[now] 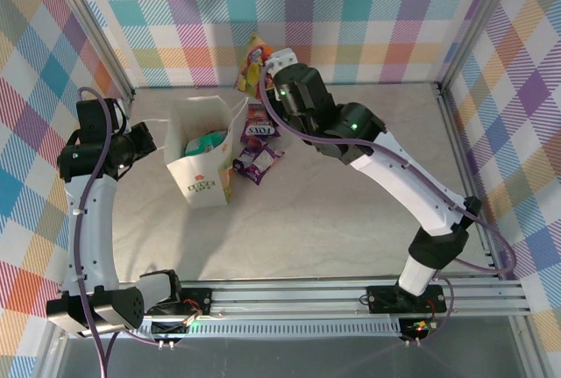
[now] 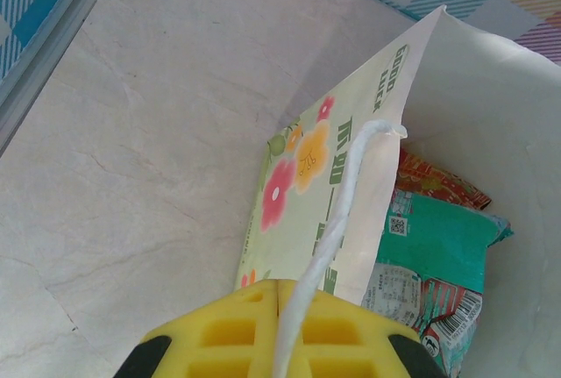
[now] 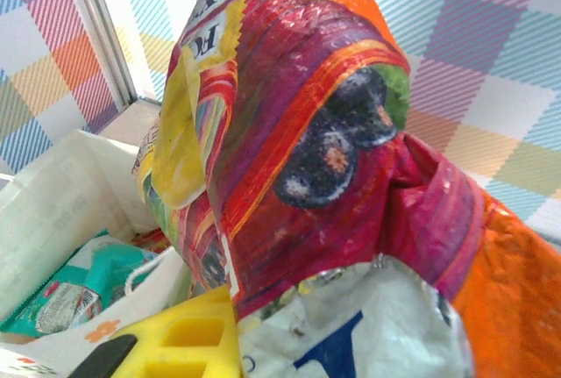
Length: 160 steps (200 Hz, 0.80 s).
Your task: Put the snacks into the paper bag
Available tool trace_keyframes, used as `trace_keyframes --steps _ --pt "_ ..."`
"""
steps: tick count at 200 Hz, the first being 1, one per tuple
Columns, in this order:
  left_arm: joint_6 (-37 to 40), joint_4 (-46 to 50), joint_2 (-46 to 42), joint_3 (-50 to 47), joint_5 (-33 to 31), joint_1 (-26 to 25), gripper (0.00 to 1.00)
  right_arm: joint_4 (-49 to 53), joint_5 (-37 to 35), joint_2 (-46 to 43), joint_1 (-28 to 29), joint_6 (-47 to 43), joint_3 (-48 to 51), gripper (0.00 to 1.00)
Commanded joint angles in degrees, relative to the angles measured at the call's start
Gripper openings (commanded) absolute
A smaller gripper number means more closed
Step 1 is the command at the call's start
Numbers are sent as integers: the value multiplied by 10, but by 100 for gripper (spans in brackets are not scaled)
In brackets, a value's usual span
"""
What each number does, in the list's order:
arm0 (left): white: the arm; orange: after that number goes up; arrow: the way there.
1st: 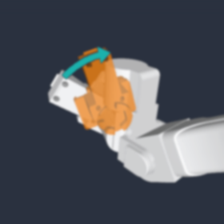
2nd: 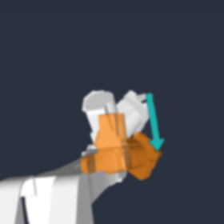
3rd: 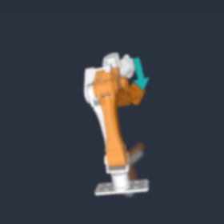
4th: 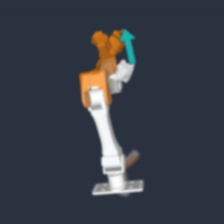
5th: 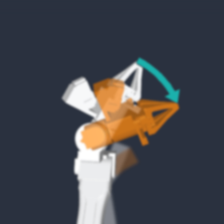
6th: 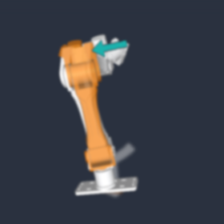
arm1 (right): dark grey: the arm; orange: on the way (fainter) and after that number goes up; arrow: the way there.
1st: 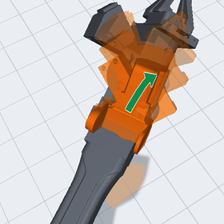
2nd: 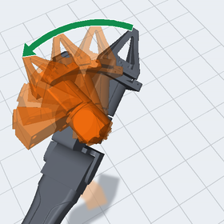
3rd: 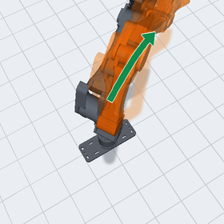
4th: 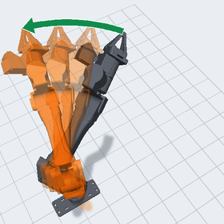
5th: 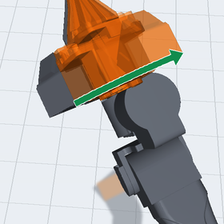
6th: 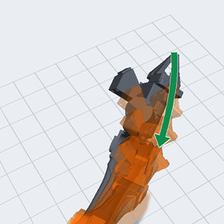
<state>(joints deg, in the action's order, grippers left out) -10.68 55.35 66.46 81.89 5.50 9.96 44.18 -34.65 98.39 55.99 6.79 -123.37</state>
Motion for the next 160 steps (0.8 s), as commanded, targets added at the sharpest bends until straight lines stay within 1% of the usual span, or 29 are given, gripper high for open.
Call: trace_keyframes --steps 1,60,115,160 --pt "5 -2 -14 4 5 11 4 -41 4 23 12 -38 -51 20" --pt "7 -6 -19 -2 1 11 4 -44 66 100 18 -46 -159 21" --pt "7 -8 -20 -5 1 11 4 -108 130 144 18 -56 -171 21" --pt "9 -7 -24 -8 -8 11 4 -136 160 181 18 -74 -183 22"
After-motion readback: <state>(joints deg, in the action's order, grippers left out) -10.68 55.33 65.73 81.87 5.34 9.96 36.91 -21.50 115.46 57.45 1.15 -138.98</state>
